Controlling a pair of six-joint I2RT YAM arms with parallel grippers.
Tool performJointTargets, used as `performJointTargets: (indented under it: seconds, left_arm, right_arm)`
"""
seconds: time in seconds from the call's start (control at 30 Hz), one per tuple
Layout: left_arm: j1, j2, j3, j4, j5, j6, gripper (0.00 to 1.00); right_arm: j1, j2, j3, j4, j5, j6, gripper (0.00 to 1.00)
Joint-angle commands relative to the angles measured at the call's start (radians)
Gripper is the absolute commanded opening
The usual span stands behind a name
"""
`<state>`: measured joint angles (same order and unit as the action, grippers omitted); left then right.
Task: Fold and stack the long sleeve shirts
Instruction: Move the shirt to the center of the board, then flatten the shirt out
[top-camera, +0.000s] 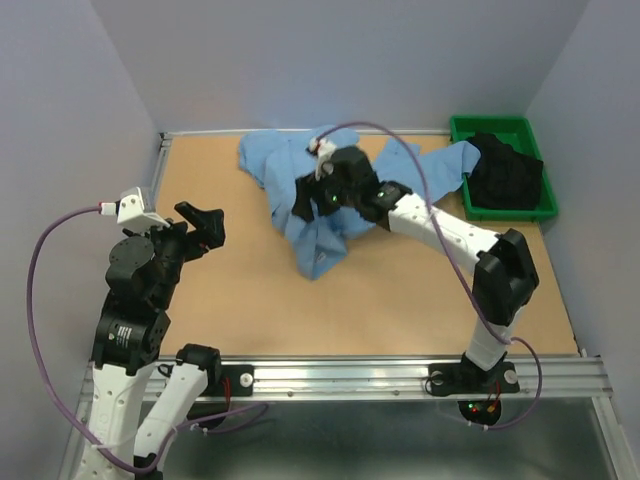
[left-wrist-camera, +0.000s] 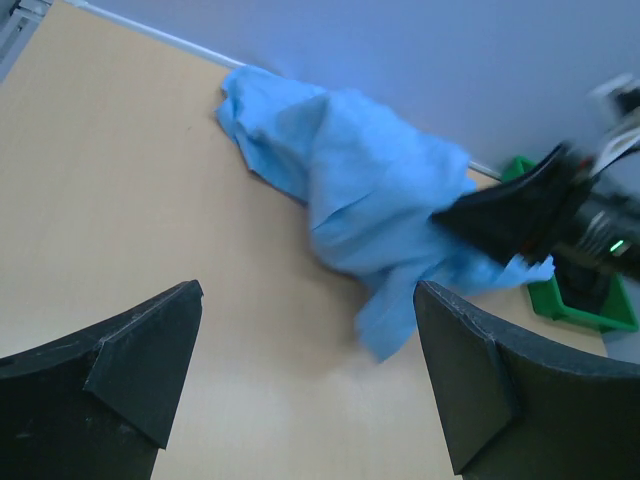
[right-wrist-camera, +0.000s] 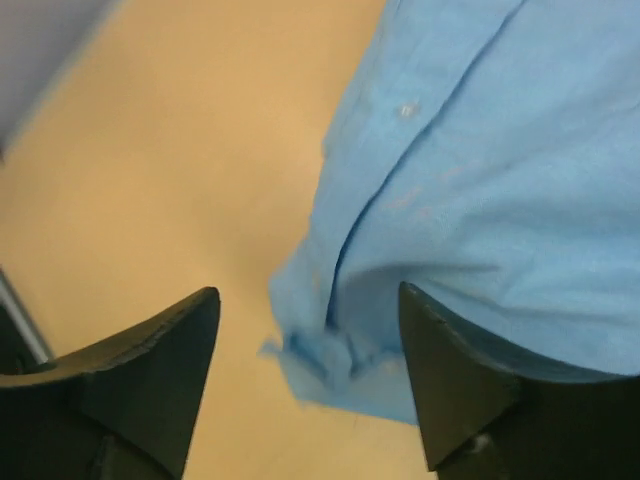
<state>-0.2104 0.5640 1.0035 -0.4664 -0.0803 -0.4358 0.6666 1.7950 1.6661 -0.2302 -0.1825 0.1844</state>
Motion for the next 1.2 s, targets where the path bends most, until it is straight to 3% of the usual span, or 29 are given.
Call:
performJointTargets:
  seconds: [0.0,0.13,0.33,0.47,0.7,0.83,0.97,1.17]
  left_arm:
    - [-0.004,-0.01,0.014,0.009,-0.01,0.005,0.99]
    - [-0.004,0.005,-0.02,0.023,0.017,-0.006,0.99]
    - [-0.004,0.063,-0.078,0.074,0.102,-0.027,0.99]
    - [-0.004,0.106,-0.133,0.119,0.128,-0.037,0.99]
    - [-0.004,0.235,-0.232,0.186,0.264,-0.058,0.99]
    - [-0.009,0.329,-0.279,0.219,0.333,-0.06,0.99]
    - [-0.076,0.396,-0.283,0.284,0.34,-0.05,0.99]
    - [-0.251,0.543,-0.194,0.305,0.275,-0.012,0.99]
  right_arm:
    - [0.114,-0.107,-0.25,0.037,-0.077,0.067,0.86]
    - [0.104,-0.238,-0.409,0.016,0.122,0.084,1.0]
    - [-0.105,-0.269,-0.445,-0.06,0.274,0.136,0.99]
    - [-0.189,-0.246,-0.483,-0.06,0.276,0.156,0.99]
    - [-0.196,-0.178,-0.531,-0.058,0.123,0.155,0.88]
    - [-0.196,-0.207,-0.595,-0.058,0.182,0.205,0.88]
    - [-0.208,-0.243,-0.649,-0.06,0.411,0.263,0.9]
    - [-0.338,-0.234,-0.661,-0.06,0.463,0.334,0.91]
